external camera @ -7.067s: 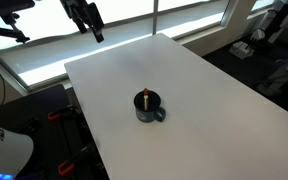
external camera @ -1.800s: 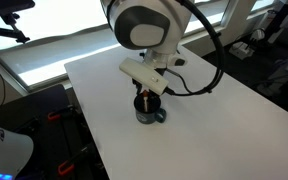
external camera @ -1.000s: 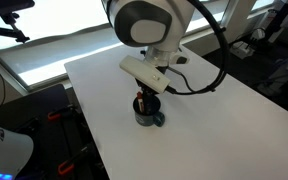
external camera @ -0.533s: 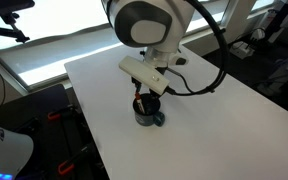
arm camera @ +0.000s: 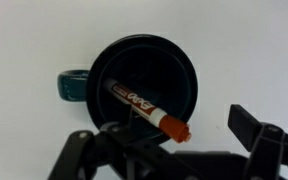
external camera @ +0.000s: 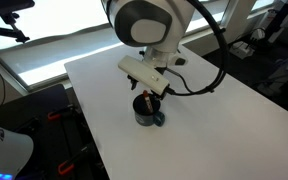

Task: Put the marker on the table

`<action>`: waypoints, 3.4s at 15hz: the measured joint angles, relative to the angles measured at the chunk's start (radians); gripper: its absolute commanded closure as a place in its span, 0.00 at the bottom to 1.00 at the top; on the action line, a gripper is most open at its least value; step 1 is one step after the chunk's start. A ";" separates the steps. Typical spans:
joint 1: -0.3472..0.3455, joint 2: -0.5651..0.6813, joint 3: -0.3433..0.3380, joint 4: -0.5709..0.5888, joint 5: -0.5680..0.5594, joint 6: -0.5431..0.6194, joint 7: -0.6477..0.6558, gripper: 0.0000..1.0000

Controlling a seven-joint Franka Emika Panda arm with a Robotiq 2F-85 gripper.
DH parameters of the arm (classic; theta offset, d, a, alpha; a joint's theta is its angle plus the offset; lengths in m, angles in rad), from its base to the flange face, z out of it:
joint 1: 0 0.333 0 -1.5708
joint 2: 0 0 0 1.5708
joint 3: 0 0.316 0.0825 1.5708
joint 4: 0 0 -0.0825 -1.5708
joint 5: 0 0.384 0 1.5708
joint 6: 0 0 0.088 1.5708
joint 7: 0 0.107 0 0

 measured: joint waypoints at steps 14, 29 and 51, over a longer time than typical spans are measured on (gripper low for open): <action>-0.008 0.000 0.000 0.000 -0.013 0.000 0.000 0.17; -0.012 0.000 0.000 -0.001 -0.013 0.000 0.000 0.68; -0.014 0.001 -0.019 0.005 -0.095 0.002 0.000 0.02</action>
